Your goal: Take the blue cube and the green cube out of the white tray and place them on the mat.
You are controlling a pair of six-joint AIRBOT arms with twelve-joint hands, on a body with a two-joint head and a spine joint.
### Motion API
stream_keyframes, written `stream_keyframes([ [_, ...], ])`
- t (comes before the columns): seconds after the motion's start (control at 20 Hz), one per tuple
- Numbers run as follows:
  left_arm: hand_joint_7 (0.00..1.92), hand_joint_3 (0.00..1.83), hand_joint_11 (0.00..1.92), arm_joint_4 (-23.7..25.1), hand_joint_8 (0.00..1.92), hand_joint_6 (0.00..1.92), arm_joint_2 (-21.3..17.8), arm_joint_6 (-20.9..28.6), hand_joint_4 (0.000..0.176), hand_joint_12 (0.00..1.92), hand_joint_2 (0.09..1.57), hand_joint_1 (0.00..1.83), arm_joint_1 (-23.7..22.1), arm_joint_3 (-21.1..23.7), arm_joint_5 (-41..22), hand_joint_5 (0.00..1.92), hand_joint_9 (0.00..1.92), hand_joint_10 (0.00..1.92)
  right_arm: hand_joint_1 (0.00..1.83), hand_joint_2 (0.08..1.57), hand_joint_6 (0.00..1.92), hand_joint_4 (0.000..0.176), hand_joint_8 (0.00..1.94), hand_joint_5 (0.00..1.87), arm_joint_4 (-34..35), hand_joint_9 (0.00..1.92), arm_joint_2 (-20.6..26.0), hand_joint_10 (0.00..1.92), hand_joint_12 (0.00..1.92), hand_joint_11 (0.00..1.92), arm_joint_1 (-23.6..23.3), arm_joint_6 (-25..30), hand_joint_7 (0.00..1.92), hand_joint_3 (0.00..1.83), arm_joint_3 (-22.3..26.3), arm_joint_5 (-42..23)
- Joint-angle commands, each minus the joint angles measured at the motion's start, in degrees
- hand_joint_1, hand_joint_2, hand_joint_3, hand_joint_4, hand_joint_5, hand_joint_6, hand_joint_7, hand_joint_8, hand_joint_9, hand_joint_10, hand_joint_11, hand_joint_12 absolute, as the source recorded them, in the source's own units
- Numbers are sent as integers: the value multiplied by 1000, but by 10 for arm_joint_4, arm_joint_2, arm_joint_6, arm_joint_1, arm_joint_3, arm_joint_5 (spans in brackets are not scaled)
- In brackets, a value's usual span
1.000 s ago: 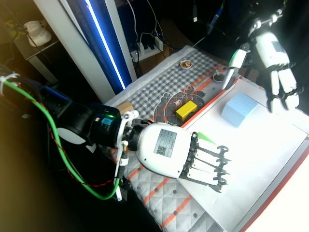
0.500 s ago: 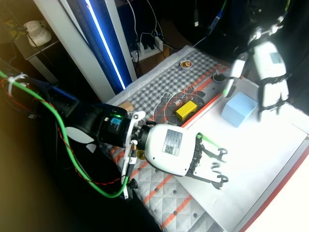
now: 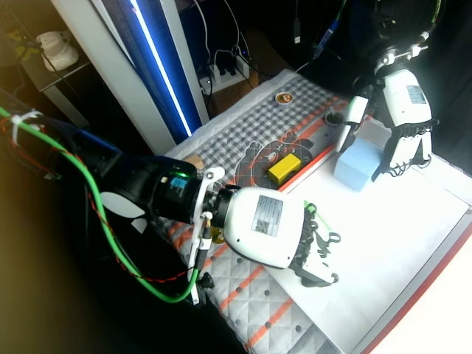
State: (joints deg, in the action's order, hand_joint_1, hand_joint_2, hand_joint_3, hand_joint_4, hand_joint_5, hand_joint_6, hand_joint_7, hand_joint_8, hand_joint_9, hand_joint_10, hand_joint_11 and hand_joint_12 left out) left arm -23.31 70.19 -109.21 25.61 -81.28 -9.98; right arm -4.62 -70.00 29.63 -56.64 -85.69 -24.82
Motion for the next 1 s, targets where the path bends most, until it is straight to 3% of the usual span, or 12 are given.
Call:
stream_keyframes([
  [0.0, 685, 2, 58, 9, 1618, 993, -11, 12, 0, 1492, 1232, 1201, -14, 1, -95, 857, 466, 1151, 1257, 1097, 945, 0, 862, 910, -4, 1122, 4, 748, 1359, 813, -10, 0, 1144, 0, 6, -74],
  [0.3, 763, 0, 535, 166, 1465, 907, -148, 123, 0, 1389, 1183, 1214, 38, 176, -216, 955, 709, 1193, 1261, 1109, 912, 0, 965, 900, -25, 1133, 102, 725, 1425, 824, 25, 0, 1108, 1, 135, -195],
  [0.35, 695, 4, 590, 190, 1647, 997, -172, 129, 0, 1714, 1230, 1211, 55, 209, -228, 849, 623, 1619, 1260, 1120, 918, 0, 1032, 884, -25, 1082, 125, 845, 1480, 821, 44, 0, 1078, 0, 160, -218],
  [0.4, 685, 0, 560, 213, 1631, 988, -195, 147, 0, 1697, 1225, 1212, 77, 239, -242, 877, 578, 1599, 1260, 1124, 891, 0, 1080, 886, -25, 1075, 145, 963, 1546, 868, 65, 0, 1060, 0, 184, -241],
  [0.5, 731, 0, 562, 245, 1542, 978, -216, 200, 0, 1605, 1206, 1208, 103, 263, -264, 898, 600, 1476, 1260, 1123, 927, 0, 1037, 867, -25, 1066, 169, 989, 1566, 847, 92, 0, 1080, 0, 212, -264],
  [0.55, 734, 4, 525, 264, 1472, 1049, -225, 246, 0, 1399, 1202, 1185, 118, 270, -274, 886, 620, 1270, 1252, 1123, 979, 0, 1062, 926, -25, 1013, 184, 1245, 1707, 885, 110, 0, 991, 3, 230, -276],
  [0.7, 719, 0, 519, 285, 1551, 1015, -229, 313, 0, 1495, 1217, 1198, 135, 271, -278, 862, 611, 1330, 1071, 1127, 1020, 4, 1098, 951, -25, 939, 204, 1517, 1794, 857, 155, 0, 989, 1, 258, -295],
  [0.75, 722, 2, 512, 276, 1600, 1060, -227, 313, 0, 1596, 1235, 1205, 142, 271, -276, 795, 573, 1439, 1043, 1140, 1065, 44, 978, 923, -23, 942, 205, 1416, 1738, 842, 171, 0, 1014, 0, 265, -298],
  [0.8, 781, 0, 474, 259, 1538, 1087, -221, 313, 0, 1582, 1229, 1214, 155, 268, -278, 758, 551, 1448, 1052, 1134, 1047, 35, 1283, 935, -22, 883, 205, 1648, 1884, 842, 189, 7, 915, 1, 270, -298],
  [0.85, 640, 0, 388, 250, 1035, 486, -216, 313, 0, 1534, 1098, 1161, 163, 266, -276, 684, 506, 1358, 1049, 1121, 1005, 64, 1161, 962, -21, 887, 205, 1583, 1837, 840, 204, 21, 904, 0, 270, -298],
  [0.9, 640, 0, 388, 242, 1035, 486, -209, 313, 0, 1534, 1098, 1161, 169, 262, -272, 684, 506, 1358, 1049, 1121, 1005, 64, 1161, 962, -16, 887, 204, 1583, 1837, 840, 219, 29, 904, 0, 269, -298],
  [0.95, 552, 0, 46, 234, 480, 36, -202, 312, 58, 1401, 950, 979, 172, 257, -266, 528, 433, 875, 921, 1094, 381, 0, 710, 808, -12, 757, 204, 1197, 1574, 618, 230, 30, 843, 0, 269, -298],
])
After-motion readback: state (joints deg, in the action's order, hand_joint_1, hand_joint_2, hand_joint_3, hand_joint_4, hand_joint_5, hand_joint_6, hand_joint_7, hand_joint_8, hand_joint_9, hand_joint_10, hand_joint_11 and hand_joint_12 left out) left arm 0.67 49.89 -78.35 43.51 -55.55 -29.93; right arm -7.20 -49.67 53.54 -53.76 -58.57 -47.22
